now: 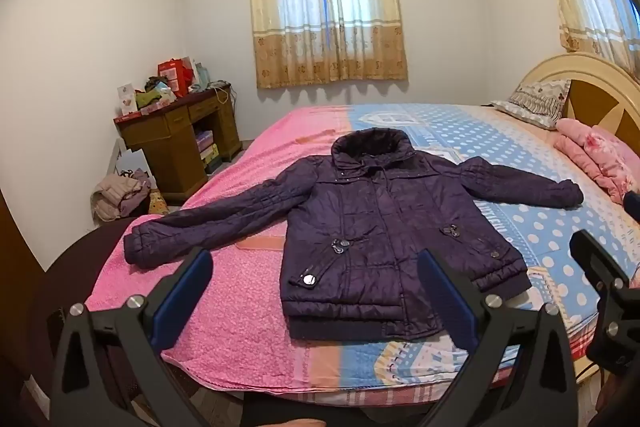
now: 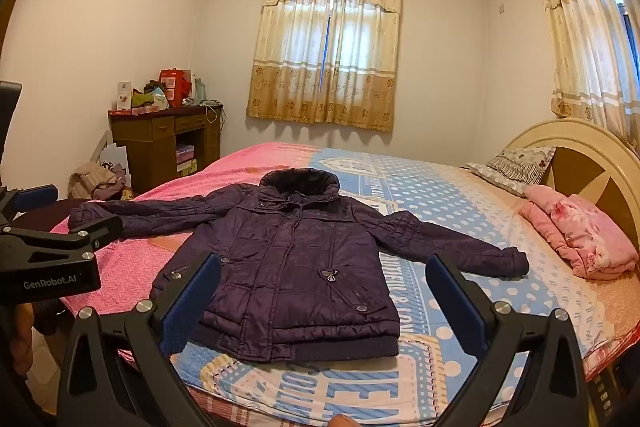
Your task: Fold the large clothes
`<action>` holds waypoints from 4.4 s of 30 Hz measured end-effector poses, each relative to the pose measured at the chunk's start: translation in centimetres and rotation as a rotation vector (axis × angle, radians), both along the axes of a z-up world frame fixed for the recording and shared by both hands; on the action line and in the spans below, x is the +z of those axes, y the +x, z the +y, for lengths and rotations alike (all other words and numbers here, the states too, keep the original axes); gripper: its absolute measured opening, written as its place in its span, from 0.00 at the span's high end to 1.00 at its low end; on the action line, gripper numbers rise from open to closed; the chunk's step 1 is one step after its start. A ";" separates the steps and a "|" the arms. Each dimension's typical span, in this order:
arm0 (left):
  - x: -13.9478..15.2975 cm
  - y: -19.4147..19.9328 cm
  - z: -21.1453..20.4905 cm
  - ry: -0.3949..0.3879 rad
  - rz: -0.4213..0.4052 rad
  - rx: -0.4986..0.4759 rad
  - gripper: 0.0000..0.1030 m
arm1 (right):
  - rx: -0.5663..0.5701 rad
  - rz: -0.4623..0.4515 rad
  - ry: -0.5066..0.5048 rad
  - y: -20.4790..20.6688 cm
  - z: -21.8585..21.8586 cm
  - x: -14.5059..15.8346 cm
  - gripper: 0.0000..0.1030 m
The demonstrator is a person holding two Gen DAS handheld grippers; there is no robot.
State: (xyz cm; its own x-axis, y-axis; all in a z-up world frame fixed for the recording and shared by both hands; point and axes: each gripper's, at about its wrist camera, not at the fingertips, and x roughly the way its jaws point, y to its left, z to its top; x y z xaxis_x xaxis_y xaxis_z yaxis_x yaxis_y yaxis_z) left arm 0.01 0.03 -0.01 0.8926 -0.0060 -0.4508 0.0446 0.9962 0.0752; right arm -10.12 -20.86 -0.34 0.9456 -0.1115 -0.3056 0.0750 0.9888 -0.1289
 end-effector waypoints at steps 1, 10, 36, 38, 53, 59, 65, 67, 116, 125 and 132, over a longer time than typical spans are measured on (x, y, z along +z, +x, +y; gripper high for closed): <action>0.0 0.0 0.0 -0.010 0.003 0.000 0.00 | 0.000 0.001 -0.003 0.0 0.0 0.0 0.01; 0.0 0.1 0.0 0.011 0.009 0.003 0.00 | -0.001 0.003 -0.005 -0.1 0.0 0.0 0.01; 0.4 0.0 -0.2 0.003 0.007 0.005 0.00 | -0.002 0.014 -0.004 -0.3 -0.5 -0.6 0.01; 0.4 0.0 -0.2 0.004 0.007 0.006 0.00 | -0.002 0.015 -0.005 -0.4 -0.5 -0.6 0.01; 0.2 0.2 0.2 0.001 0.011 0.005 0.00 | 0.000 0.016 -0.005 -0.3 -0.3 -0.9 0.01; 0.2 0.2 0.2 0.003 0.010 0.005 0.00 | 0.003 0.014 -0.005 -0.3 -0.3 -0.9 0.01; 0.2 0.2 0.2 0.000 0.011 0.004 0.00 | 0.006 0.014 -0.005 -0.3 -0.2 -1.1 0.01; 0.1 0.2 0.2 0.003 0.009 0.005 0.00 | 0.006 0.014 -0.005 -0.3 -0.2 -1.1 0.01; -8.6 10.6 -1.8 0.006 0.218 -0.040 0.00 | -0.079 0.250 0.390 9.5 -18.4 -11.3 0.01; -9.4 16.5 -4.2 0.030 0.218 -0.077 0.00 | -0.345 0.204 0.653 13.0 -33.0 -13.2 0.01; -10.3 19.9 -4.0 -0.009 0.248 -0.036 0.00 | -0.471 0.120 0.808 16.1 -43.3 -13.8 0.05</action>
